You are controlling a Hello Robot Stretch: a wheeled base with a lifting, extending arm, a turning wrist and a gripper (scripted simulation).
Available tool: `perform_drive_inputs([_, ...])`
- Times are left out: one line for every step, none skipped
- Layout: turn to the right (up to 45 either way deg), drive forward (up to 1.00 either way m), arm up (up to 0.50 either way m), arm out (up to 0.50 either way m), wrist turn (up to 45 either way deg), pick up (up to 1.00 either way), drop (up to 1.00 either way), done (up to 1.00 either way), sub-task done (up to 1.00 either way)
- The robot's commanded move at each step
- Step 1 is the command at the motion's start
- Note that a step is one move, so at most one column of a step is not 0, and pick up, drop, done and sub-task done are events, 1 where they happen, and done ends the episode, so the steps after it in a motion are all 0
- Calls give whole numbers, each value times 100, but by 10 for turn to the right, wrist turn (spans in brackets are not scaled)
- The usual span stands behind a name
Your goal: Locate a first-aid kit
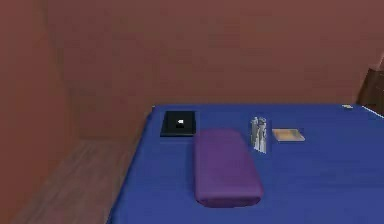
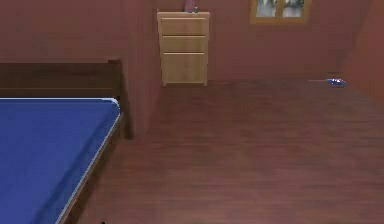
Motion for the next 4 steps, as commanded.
perform_drive_inputs([-450,0,0,0,0,0,0,0,0])
perform_drive_inputs([-450,0,0,0,0,0,0,0,0])
perform_drive_inputs([-450,0,0,0,0,0,0,0,0])
perform_drive_inputs([-90,0,0,0,0,0,0,0,0])
